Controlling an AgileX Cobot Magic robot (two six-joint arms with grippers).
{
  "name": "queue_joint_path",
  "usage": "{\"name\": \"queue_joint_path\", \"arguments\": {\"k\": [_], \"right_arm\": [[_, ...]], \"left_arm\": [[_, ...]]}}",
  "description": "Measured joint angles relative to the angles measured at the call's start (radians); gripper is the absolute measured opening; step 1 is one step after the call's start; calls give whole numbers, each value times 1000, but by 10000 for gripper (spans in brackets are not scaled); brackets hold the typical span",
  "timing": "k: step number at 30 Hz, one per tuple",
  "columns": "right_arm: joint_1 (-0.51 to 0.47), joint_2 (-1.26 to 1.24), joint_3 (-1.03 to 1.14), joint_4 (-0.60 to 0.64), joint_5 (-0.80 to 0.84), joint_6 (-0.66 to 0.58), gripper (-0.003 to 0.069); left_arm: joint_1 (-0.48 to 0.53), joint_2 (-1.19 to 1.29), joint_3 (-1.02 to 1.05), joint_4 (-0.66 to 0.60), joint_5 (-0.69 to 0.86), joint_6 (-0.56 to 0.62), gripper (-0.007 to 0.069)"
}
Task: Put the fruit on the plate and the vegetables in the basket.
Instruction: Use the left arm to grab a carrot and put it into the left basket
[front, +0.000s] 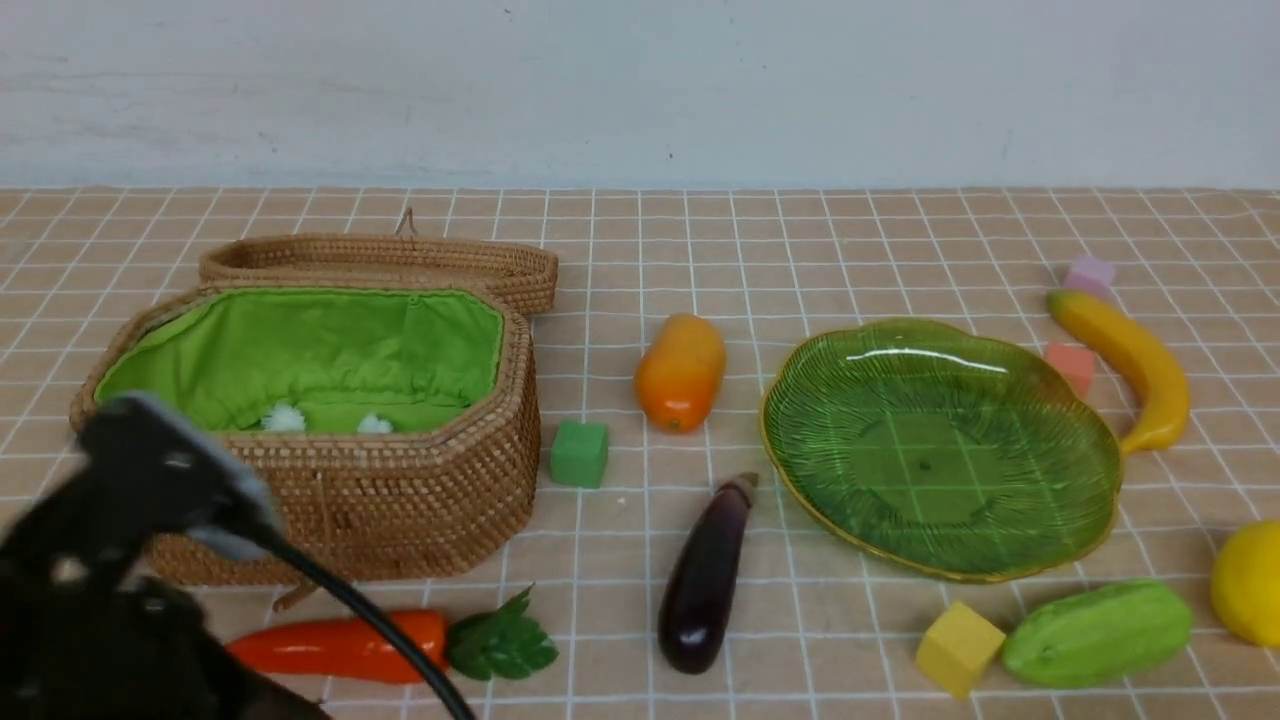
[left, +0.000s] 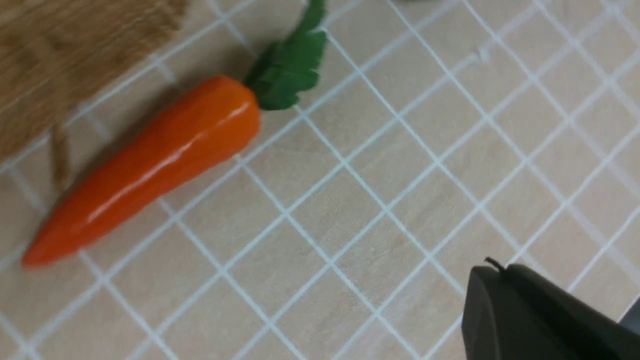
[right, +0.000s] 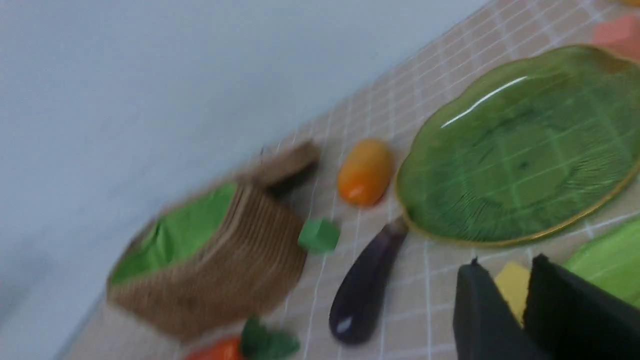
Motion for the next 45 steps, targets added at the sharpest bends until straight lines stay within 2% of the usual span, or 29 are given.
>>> {"name": "queue_joint_path", "arguments": {"k": [3, 5, 7, 8, 11, 12, 13, 15, 16, 20, 24, 27, 34, 39, 41, 45], "right_arm": [[87, 130, -249, -8, 274, -187, 141], [123, 178, -358, -10, 403, -247, 141], [137, 205, -414, -14, 468, -283, 140], [153, 228, -464, -15, 524, -320, 140], [162, 240, -495, -16, 556, -372, 140], [162, 240, -495, -16, 556, -372, 140], [162, 240, -497, -21, 559, -386, 141], [162, 240, -497, -21, 561, -389, 141], [162, 241, -497, -22, 562, -390, 142], [162, 241, -497, -22, 570, -392, 146], [162, 241, -497, -21, 572, -392, 150], [162, 241, -497, -3, 576, -392, 150], [162, 241, -497, 8, 577, -392, 150], [162, 241, -497, 10, 573, -392, 153], [162, 241, -497, 9, 537, -389, 155], [162, 242, -497, 7, 430, -369, 158]], "left_arm": [[-49, 110, -11, 34, -36, 147, -9], [-59, 168, -18, 46, -74, 231, 15], [-60, 200, -22, 50, -102, 263, 40], [-60, 251, -30, 61, -153, 302, 97], [-60, 345, -42, 101, -276, 351, 251], [-60, 351, -42, 105, -285, 351, 262], [-60, 403, -43, 141, -355, 376, 355], [-60, 430, -45, 161, -396, 388, 419], [-60, 469, -47, 193, -438, 402, 492], [-60, 546, -48, 283, -507, 422, 576], [-60, 593, -49, 358, -533, 424, 566], [-60, 635, -49, 396, -519, 417, 519], [-60, 652, -61, 396, -480, 416, 388], [-85, 626, -63, 396, -413, 411, 389], [-128, 542, -73, 374, -318, 356, 389], [-172, 409, -147, 379, -298, 245, 389]]}}
